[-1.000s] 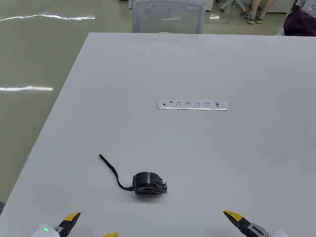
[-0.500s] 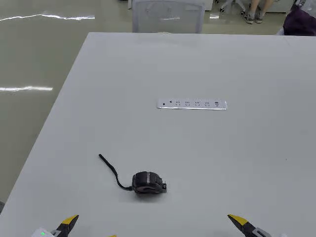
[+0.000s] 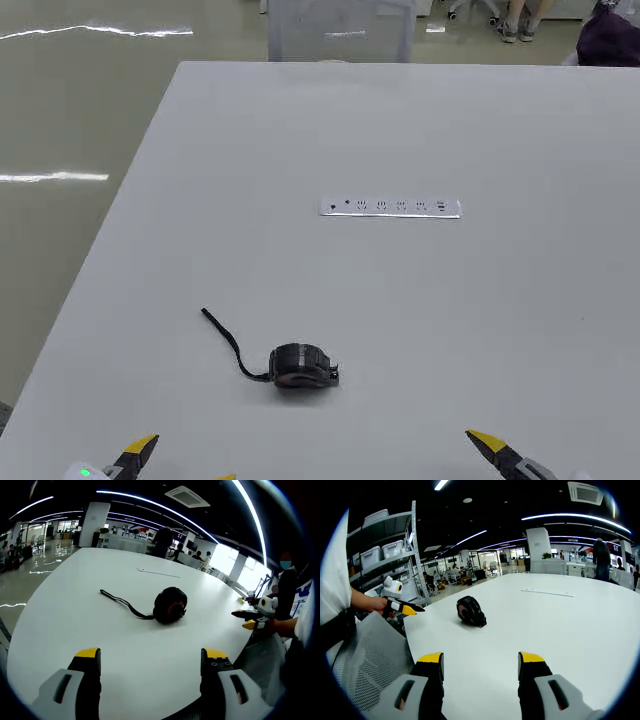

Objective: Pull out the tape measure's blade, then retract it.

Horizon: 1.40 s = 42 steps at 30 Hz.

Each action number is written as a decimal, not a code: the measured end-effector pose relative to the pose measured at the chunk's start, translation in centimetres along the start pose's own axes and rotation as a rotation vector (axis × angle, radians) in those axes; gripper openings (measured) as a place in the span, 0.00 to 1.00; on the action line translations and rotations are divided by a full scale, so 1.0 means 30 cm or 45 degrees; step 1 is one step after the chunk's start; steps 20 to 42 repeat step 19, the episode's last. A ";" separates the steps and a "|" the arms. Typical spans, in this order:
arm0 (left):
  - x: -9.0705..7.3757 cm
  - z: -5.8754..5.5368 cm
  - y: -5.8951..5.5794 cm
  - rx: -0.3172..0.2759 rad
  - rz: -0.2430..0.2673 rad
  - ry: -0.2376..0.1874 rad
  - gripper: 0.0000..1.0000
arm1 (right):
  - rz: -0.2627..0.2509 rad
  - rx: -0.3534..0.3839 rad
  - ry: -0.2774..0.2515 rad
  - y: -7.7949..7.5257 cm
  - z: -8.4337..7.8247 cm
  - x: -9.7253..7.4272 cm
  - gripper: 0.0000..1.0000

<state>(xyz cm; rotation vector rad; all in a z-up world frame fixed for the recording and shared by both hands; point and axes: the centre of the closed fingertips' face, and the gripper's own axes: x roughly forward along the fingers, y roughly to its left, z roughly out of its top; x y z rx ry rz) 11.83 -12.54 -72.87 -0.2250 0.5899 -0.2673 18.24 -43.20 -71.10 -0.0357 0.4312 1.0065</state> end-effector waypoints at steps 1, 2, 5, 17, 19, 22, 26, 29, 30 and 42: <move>0.000 0.000 -0.001 -0.001 0.001 -0.001 0.81 | 0.001 0.001 -0.005 0.001 0.003 0.000 0.60; 0.001 -0.001 -0.002 -0.001 0.001 -0.001 0.80 | 0.001 0.001 -0.004 0.001 0.003 0.000 0.60; 0.003 -0.005 -0.005 0.001 -0.004 0.005 0.80 | -0.001 0.005 -0.002 -0.002 -0.001 -0.001 0.60; 0.002 -0.004 -0.008 -0.010 -0.002 0.005 0.80 | 0.005 0.018 0.000 0.004 -0.005 0.000 0.60; 0.002 -0.006 -0.007 -0.014 -0.003 0.002 0.80 | 0.004 0.015 0.003 0.002 -0.006 -0.001 0.60; 0.002 -0.006 -0.007 -0.014 -0.003 0.002 0.80 | 0.004 0.015 0.003 0.002 -0.006 -0.001 0.60; 0.002 -0.006 -0.007 -0.014 -0.003 0.002 0.80 | 0.004 0.015 0.003 0.002 -0.006 -0.001 0.60; 0.002 -0.006 -0.007 -0.014 -0.003 0.002 0.80 | 0.004 0.015 0.003 0.002 -0.006 -0.001 0.60; 0.002 -0.006 -0.007 -0.014 -0.003 0.002 0.80 | 0.004 0.015 0.003 0.002 -0.006 -0.001 0.60; 0.002 -0.006 -0.007 -0.014 -0.003 0.002 0.80 | 0.004 0.015 0.003 0.002 -0.006 -0.001 0.60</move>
